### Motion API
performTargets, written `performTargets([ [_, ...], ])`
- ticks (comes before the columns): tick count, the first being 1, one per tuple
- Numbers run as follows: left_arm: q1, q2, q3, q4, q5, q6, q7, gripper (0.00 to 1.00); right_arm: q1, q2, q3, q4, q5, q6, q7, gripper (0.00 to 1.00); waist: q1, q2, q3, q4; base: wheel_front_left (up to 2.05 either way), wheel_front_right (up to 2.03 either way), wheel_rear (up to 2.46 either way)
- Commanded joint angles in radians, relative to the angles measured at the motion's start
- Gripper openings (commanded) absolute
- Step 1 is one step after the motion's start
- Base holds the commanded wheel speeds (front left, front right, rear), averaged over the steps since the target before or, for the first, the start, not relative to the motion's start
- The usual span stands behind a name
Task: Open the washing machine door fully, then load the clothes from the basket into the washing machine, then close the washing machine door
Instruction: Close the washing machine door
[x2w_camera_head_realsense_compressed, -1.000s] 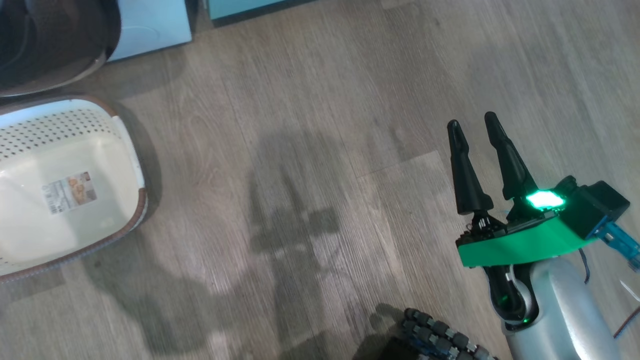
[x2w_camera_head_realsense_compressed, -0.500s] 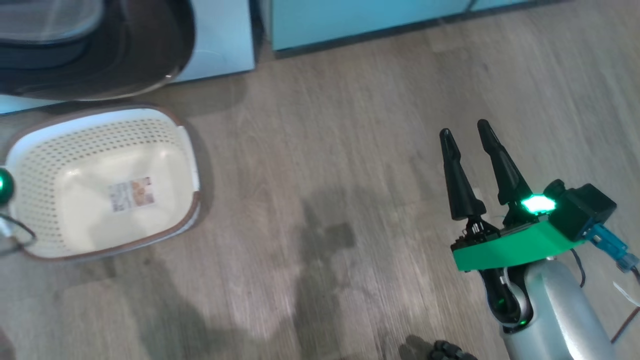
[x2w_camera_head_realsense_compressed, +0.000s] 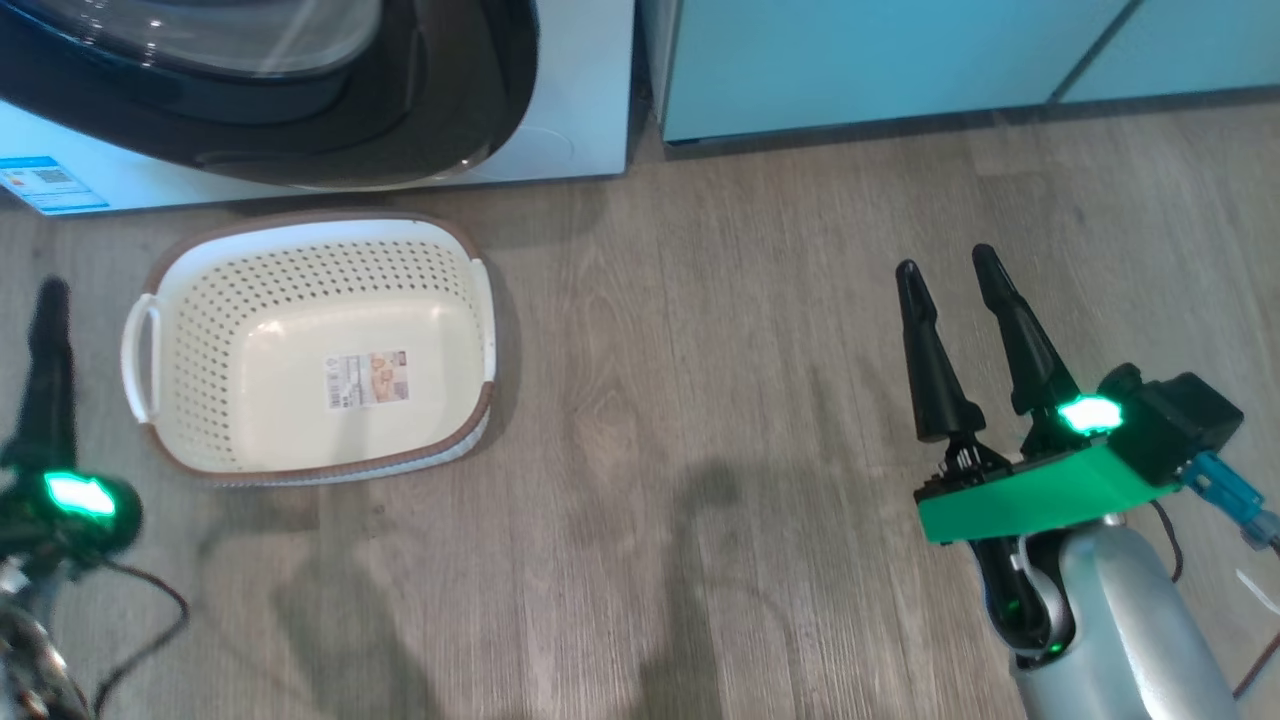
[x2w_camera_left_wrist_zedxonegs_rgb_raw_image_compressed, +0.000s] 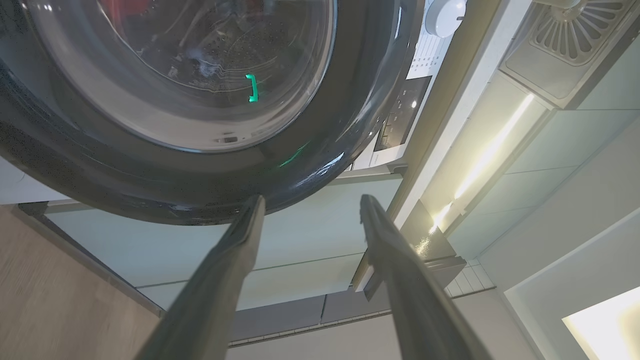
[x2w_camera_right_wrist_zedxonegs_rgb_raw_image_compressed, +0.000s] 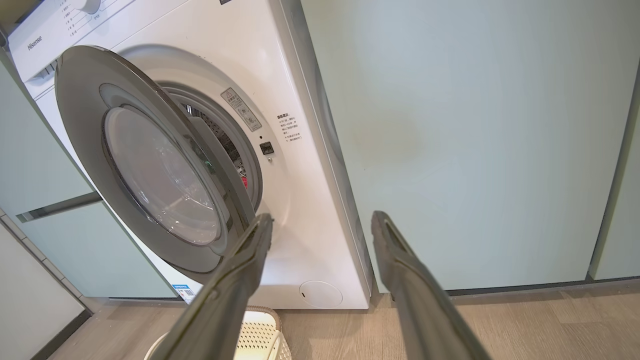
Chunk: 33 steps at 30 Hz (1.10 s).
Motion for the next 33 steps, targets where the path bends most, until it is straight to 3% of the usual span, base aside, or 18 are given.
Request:
performTargets([
  [1, 0.029, 0.017, 0.005, -0.03, -0.014, -0.007, -0.024, 1.0, 0.012, 0.0, 0.017, -0.028, -0.009, 0.0, -0.009, 1.0, 0.0001, -0.0001, -0.011, 0.012, 0.0, 0.0, 0.0],
  [8, 0.128, 0.016, -0.164, -0.067, -0.051, -0.012, -0.261, 1.0, 0.026, 0.0, 0.0, -0.029, -0.021, 0.0, 0.0, 1.0, 0.0001, -0.0001, -0.037, 0.038, 0.0, 0.0, 0.0],
  [13, 0.144, 0.016, -0.244, -0.148, 0.066, -0.012, -0.378, 1.0, 0.033, 0.0, -0.02, -0.041, -0.036, 0.0, 0.014, 1.0, 0.0001, -0.0001, -0.068, 0.053, 0.0, 0.0, 0.0],
  [16, 0.143, 0.016, -0.269, -0.19, 0.212, -0.012, -0.453, 1.0, 0.04, 0.0, -0.033, -0.053, -0.045, 0.0, 0.025, 1.0, 0.0001, -0.0001, -0.085, 0.063, 0.0, 0.0, 0.0],
  [22, 0.166, 0.072, -0.331, -0.228, 0.652, -0.011, -0.625, 1.0, 0.061, 0.0, -0.057, -0.083, -0.065, 0.0, 0.052, 1.0, 0.0001, -0.0001, -0.113, 0.083, 0.0, 0.0, 0.0],
  [28, 0.196, 0.138, -0.412, -0.258, 1.082, 0.075, -0.728, 1.0, 0.083, 0.0, -0.076, -0.112, -0.092, 0.0, 0.083, 1.0, 0.0001, -0.0001, -0.142, 0.098, 0.0, 0.0, 0.0],
  [29, 0.196, 0.138, -0.412, -0.258, 1.082, 0.075, -0.728, 1.0, 0.083, 0.0, -0.076, -0.112, -0.092, 0.0, 0.083, 1.0, 0.0001, -0.0001, -0.142, 0.098, 0.0, 0.0, 0.0],
  [33, 0.234, 0.155, -0.471, -0.257, 1.269, 0.13, -0.765, 1.0, 0.104, 0.0, -0.09, -0.128, -0.11, 0.0, 0.104, 1.0, 0.0001, -0.0001, -0.163, 0.107, 0.0, 0.0, 0.0],
])
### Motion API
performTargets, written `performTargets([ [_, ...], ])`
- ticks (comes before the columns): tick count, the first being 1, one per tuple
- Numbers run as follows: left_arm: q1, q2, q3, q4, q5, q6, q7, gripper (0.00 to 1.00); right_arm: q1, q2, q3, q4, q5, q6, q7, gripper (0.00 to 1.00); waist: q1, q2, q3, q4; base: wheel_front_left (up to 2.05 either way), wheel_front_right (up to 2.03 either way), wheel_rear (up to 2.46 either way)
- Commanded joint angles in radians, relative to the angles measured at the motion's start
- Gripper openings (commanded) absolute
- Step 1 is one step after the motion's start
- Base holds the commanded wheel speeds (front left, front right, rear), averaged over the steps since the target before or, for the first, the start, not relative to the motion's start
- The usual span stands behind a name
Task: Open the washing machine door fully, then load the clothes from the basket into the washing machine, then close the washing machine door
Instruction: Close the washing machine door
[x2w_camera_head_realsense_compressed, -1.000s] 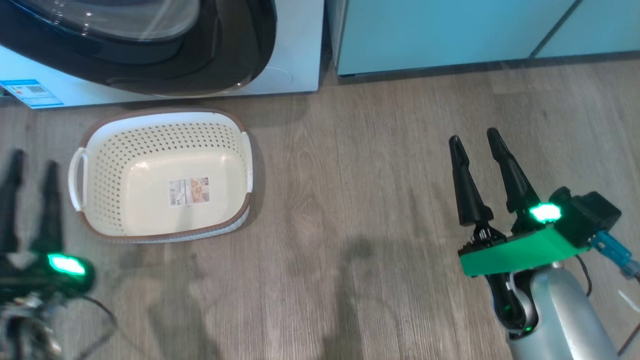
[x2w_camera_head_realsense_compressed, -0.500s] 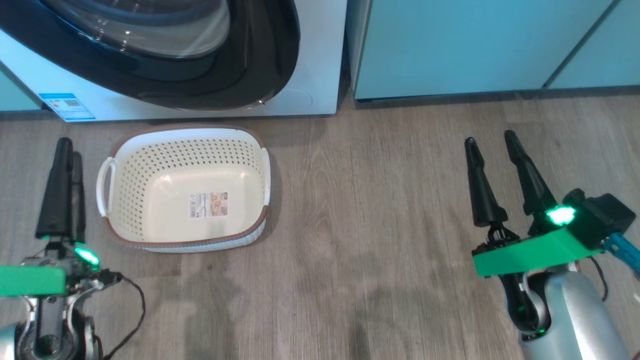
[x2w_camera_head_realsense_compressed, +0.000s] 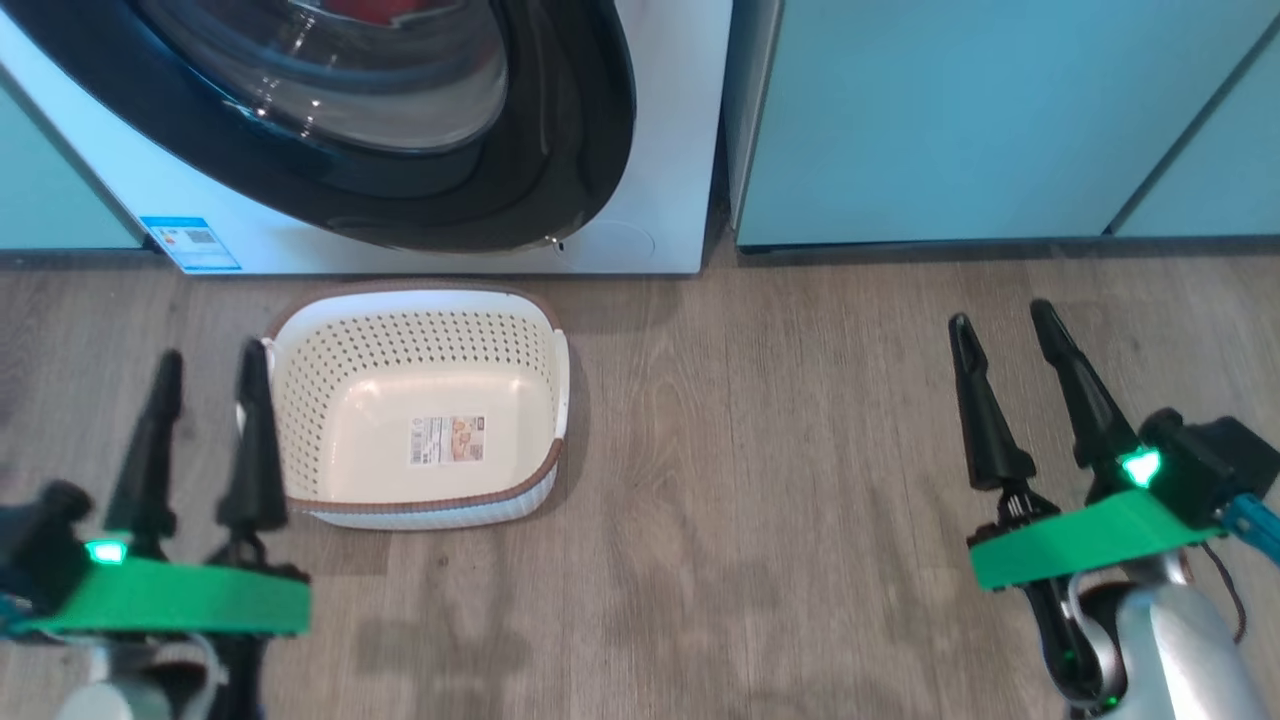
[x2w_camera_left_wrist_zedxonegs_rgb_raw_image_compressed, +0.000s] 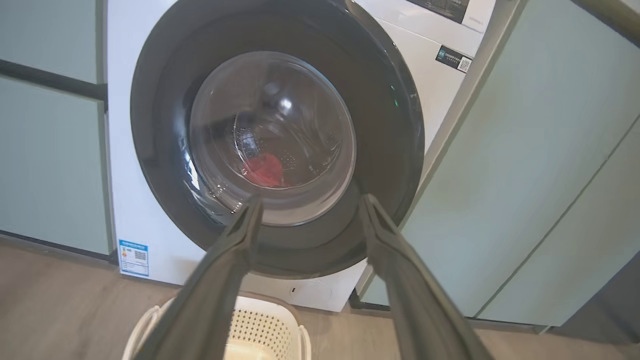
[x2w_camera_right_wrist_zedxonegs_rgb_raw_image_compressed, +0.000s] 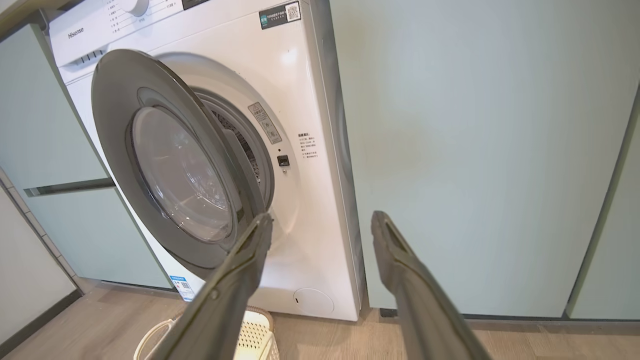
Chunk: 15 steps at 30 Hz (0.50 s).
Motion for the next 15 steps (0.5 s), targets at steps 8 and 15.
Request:
performTargets([
  [8, 0.033, 0.034, -0.05, 0.025, 0.19, 0.051, -0.054, 1.0, 0.058, 0.0, -0.016, -0.043, -0.024, 0.0, 0.044, 1.0, 0.0001, -0.0001, -0.049, 0.025, 0.0, 0.0, 0.0],
  [15, 0.057, 0.041, -0.078, 0.065, 0.234, 0.062, -0.063, 1.0, 0.107, 0.0, -0.036, -0.039, -0.013, 0.0, 0.058, 1.0, 0.0001, -0.0001, -0.091, 0.027, 0.0, 0.0, 0.0],
])
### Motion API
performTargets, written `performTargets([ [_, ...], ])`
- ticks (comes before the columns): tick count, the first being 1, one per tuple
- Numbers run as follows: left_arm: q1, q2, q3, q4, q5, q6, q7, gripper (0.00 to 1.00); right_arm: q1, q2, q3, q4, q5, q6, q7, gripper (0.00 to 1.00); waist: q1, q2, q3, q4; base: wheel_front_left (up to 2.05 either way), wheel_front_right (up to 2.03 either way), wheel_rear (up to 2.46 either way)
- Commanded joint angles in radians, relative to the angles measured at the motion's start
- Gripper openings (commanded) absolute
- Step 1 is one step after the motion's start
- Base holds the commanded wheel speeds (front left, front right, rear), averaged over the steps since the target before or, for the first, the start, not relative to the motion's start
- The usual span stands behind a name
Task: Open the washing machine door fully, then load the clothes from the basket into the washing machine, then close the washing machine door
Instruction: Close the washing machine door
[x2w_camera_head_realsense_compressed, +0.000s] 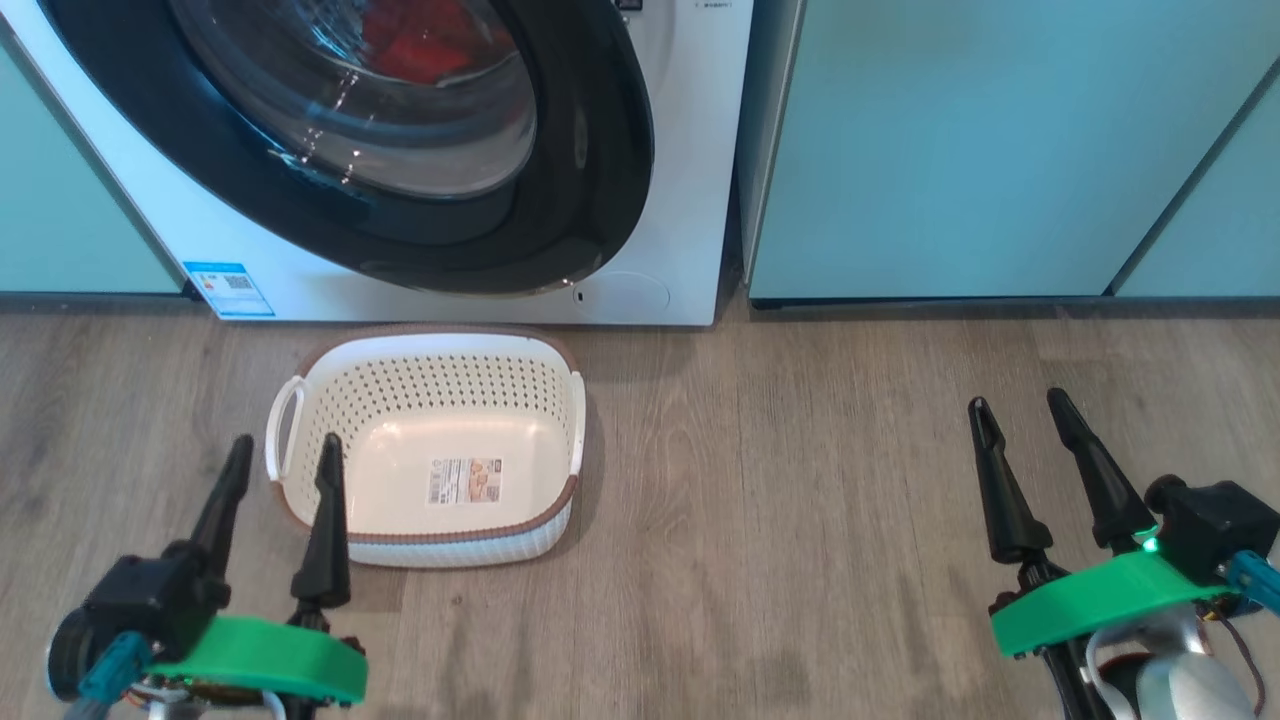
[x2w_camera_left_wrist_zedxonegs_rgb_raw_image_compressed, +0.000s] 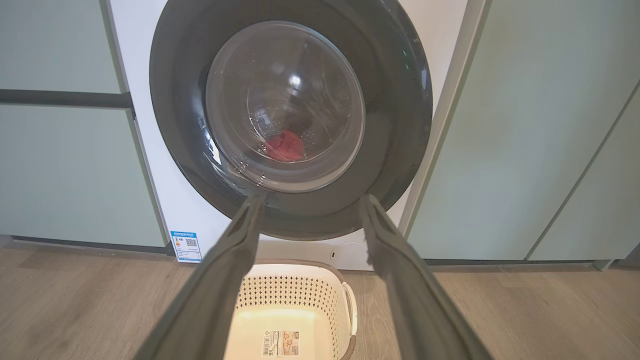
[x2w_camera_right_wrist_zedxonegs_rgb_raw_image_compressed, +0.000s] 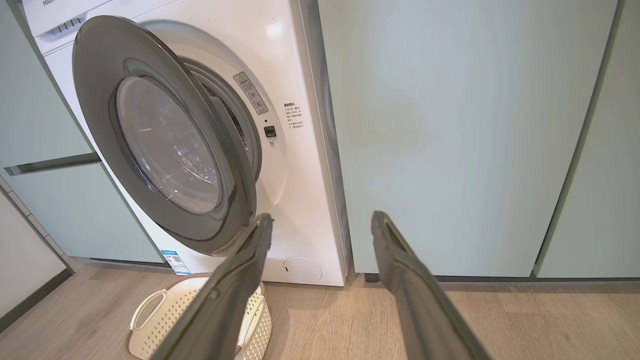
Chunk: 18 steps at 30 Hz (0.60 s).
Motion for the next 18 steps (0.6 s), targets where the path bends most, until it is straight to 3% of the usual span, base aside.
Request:
performTargets([
  [1, -0.028, 0.018, 0.027, -0.026, 0.007, 0.005, -0.004, 1.0, -0.018, -0.002, 0.019, -0.035, 0.004, 0.0, 0.003, 1.0, 0.0001, -0.0001, -0.01, 0.0, 0.0, 0.0, 0.0],
  [18, -0.023, 0.033, 0.009, -0.005, 0.021, 0.018, 0.013, 1.0, -0.003, -0.002, 0.018, -0.041, 0.008, 0.0, 0.009, 1.0, 0.0001, -0.0001, -0.028, 0.006, 0.0, 0.0, 0.0],
])
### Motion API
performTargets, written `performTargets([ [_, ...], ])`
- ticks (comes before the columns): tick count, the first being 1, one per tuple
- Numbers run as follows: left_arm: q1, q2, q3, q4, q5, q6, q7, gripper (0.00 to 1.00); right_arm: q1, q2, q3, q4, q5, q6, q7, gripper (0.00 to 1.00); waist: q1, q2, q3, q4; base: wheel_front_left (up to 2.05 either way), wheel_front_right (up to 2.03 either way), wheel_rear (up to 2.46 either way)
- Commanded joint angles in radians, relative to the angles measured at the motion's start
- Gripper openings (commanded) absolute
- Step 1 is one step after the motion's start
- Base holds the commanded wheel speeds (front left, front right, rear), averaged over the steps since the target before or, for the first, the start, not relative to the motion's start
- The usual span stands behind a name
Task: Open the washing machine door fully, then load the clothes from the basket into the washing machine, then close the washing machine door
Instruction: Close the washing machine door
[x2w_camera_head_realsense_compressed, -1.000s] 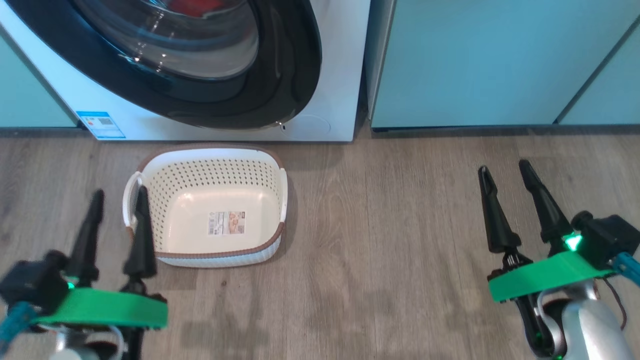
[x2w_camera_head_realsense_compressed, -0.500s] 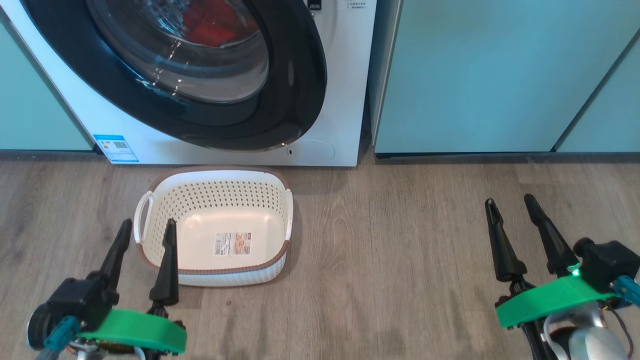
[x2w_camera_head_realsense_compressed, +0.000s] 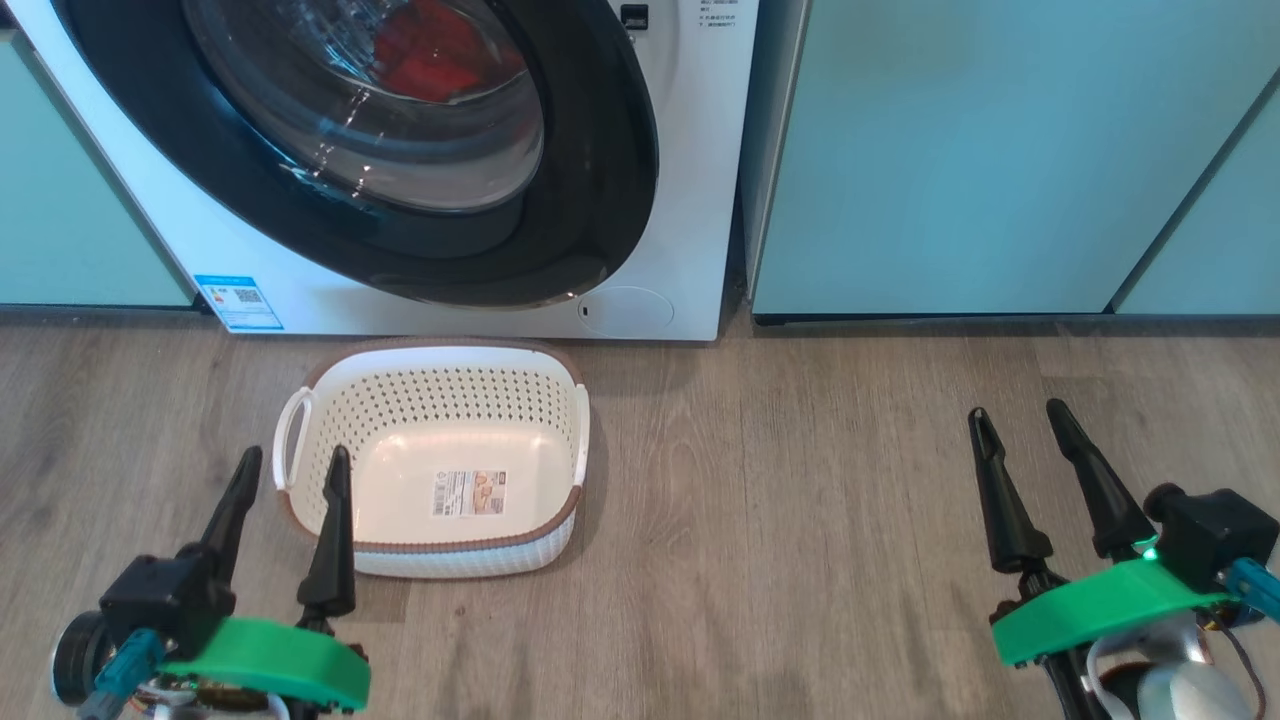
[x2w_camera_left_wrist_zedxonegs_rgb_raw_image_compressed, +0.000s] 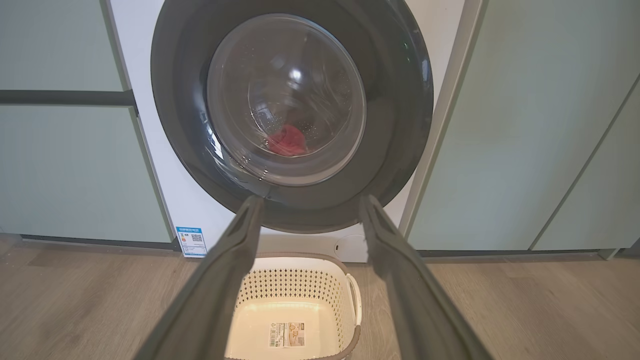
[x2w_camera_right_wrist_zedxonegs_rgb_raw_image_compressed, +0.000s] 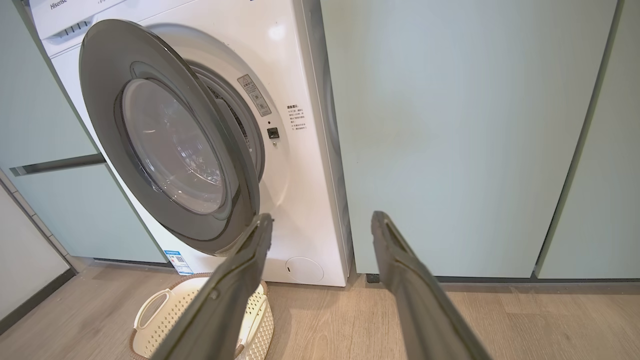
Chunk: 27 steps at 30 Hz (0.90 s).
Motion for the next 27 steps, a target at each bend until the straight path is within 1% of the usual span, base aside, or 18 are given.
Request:
performTargets([
  [1, -0.028, 0.021, 0.027, -0.029, 0.01, 0.009, 0.001, 1.0, -0.022, -0.004, 0.021, -0.038, 0.007, 0.0, 0.0, 1.0, 0.0, 0.0, -0.001, 0.0, 0.0, 0.0, 0.0],
  [19, -0.033, 0.03, 0.011, -0.031, 0.015, 0.024, 0.015, 1.0, -0.019, -0.004, 0.006, -0.034, 0.016, 0.0, -0.01, 1.0, 0.0, 0.0, -0.013, 0.007, 0.0, 0.0, 0.0],
  [20, -0.034, 0.029, 0.009, -0.031, 0.016, 0.025, 0.016, 1.0, -0.019, -0.004, 0.003, -0.034, 0.018, 0.0, -0.011, 0.82, 0.0, 0.0, -0.013, 0.009, 0.0, 0.0, 0.0],
  [21, -0.035, 0.028, 0.008, -0.032, 0.015, 0.026, 0.016, 1.0, -0.021, -0.004, -0.002, -0.036, 0.02, 0.0, -0.016, 0.38, 0.0, 0.0, -0.013, 0.013, 0.0, 0.0, 0.0],
  [22, -0.036, 0.027, 0.009, -0.034, 0.014, 0.028, 0.016, 1.0, -0.023, -0.004, -0.004, -0.039, 0.015, 0.0, -0.022, 0.0, 0.0, 0.0, -0.012, 0.018, 0.0, 0.0, 0.0],
  [27, -0.051, 0.026, 0.004, -0.047, 0.02, 0.036, 0.013, 1.0, -0.038, -0.004, -0.011, -0.042, 0.01, 0.0, -0.016, 0.0, 0.0, 0.0, 0.006, 0.064, 0.0, 0.0, 0.0],
])
